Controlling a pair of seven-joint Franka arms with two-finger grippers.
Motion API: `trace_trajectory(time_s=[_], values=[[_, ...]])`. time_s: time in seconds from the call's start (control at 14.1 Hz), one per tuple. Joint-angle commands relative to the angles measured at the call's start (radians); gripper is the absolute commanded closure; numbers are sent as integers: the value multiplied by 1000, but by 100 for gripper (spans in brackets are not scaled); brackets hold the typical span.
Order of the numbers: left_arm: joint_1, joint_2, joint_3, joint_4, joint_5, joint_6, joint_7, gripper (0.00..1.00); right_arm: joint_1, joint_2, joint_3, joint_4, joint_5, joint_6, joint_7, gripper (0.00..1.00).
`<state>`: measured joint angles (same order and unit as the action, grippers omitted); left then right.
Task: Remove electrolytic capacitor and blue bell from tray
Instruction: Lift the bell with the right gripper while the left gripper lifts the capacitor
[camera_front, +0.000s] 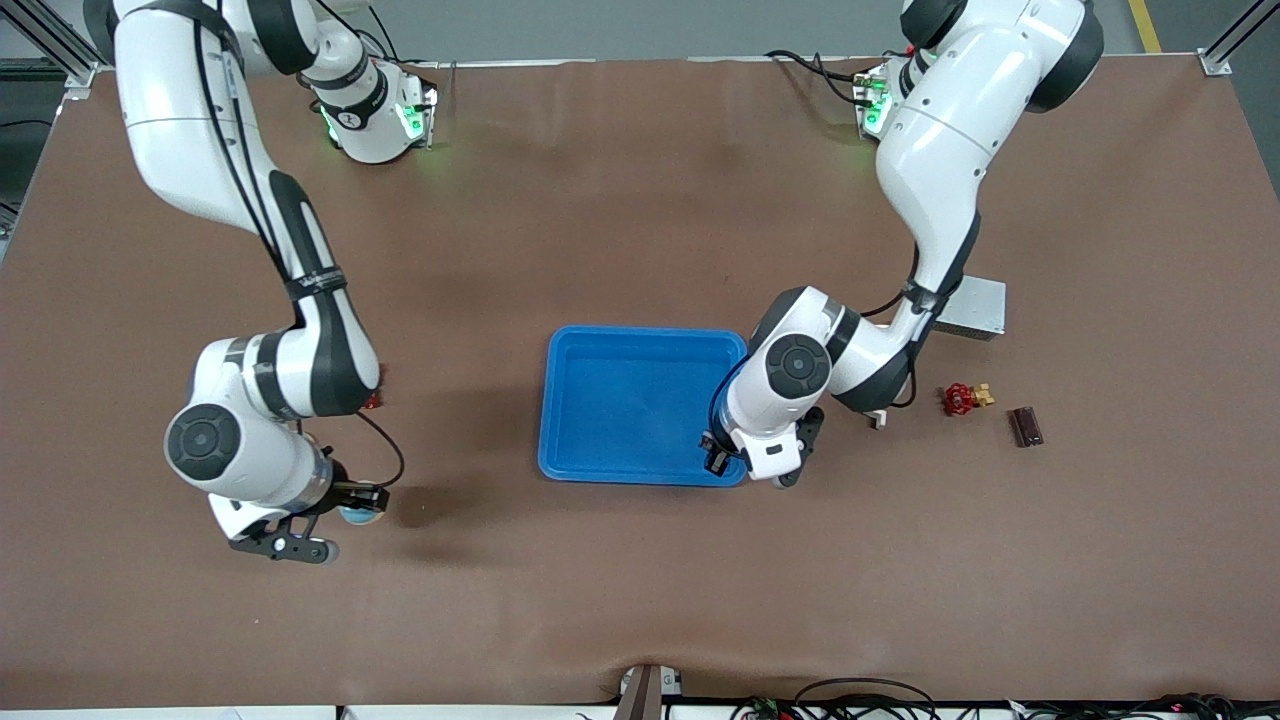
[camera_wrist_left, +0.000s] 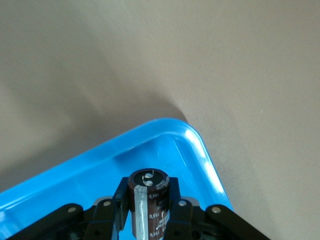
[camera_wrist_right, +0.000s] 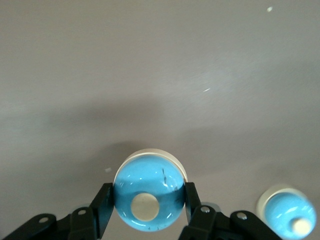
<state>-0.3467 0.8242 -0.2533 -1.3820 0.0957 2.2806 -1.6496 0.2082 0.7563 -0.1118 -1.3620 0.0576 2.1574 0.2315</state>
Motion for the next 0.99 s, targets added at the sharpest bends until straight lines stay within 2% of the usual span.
trace_trajectory(time_s=[0.0,0.21,0.28,0.57,0.92], values=[[29,-85,0,-19,1,-107,48,100,-70,-15,23,-39,8,47,-118,100],[63,-135,-3,-26,-5,-222,164,100,-115,-11,21,-39,85,56,-245,100],[74,-151,-4,-35,-10,-262,210,100,-128,-8,21,-39,87,67,-271,100],[155,-293,-15,-190,-16,-268,434,100,-179,20,21,-39,88,125,-368,100],[316,-430,-37,-391,-14,-250,765,100,-236,70,21,-37,93,156,-428,100]])
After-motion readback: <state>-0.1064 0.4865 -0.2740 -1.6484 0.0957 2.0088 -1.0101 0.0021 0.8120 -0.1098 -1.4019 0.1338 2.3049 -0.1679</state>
